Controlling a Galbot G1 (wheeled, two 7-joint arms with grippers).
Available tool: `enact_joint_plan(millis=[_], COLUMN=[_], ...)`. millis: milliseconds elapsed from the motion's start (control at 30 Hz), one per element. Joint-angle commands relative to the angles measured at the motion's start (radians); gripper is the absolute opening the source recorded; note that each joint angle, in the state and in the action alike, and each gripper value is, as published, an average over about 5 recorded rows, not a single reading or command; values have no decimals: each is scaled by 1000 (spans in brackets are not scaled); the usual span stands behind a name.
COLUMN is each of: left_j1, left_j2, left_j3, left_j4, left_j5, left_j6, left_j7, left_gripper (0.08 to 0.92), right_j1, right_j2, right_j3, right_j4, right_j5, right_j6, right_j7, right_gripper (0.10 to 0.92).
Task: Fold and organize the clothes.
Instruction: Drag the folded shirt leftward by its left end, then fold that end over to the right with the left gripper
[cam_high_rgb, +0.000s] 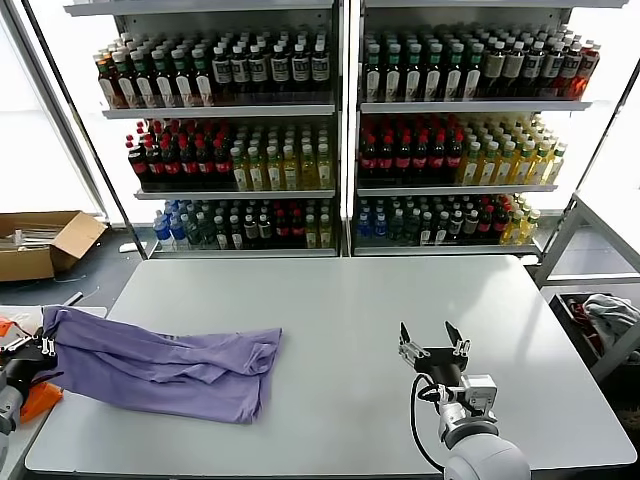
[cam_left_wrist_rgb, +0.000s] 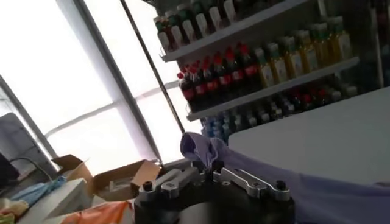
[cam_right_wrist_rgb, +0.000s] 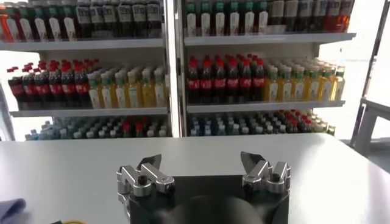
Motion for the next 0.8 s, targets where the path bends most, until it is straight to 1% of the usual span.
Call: enact_joint_plan(millis=[33, 133, 233, 367, 467, 567, 800], left_j1=[-16, -47, -83, -140, -175, -195, -199], left_j2=[-106, -160, -201, -227, -231, -229, -225], left_j3=[260, 400, 510, 616, 656, 667, 664], left_j4=[-127, -159, -189, -196, -183, -167, -132], left_j5=[30, 27, 25, 29, 38, 42, 51], left_j6=[42, 70, 98, 129, 141, 148, 156], left_j7=[-17, -45, -73, -96, -103, -106, -97], left_gripper=[114, 114, 114, 114, 114, 114, 114], right_j1=[-23, -42, -62, -81, -97, -113, -124], right_j2=[6, 12, 25, 42, 50, 56, 69], right_j3=[-9, -7, -7, -3, 3, 11, 8], right_j4=[20, 26, 33, 44, 49, 48, 38], right_j5=[-21, -35, -49, -63, -71, -76, -84], right_j6=[1, 3, 6, 8, 10, 17, 27], right_j7=[2, 3, 3, 3, 4, 4, 3], right_gripper=[823, 823, 823, 823, 823, 823, 823])
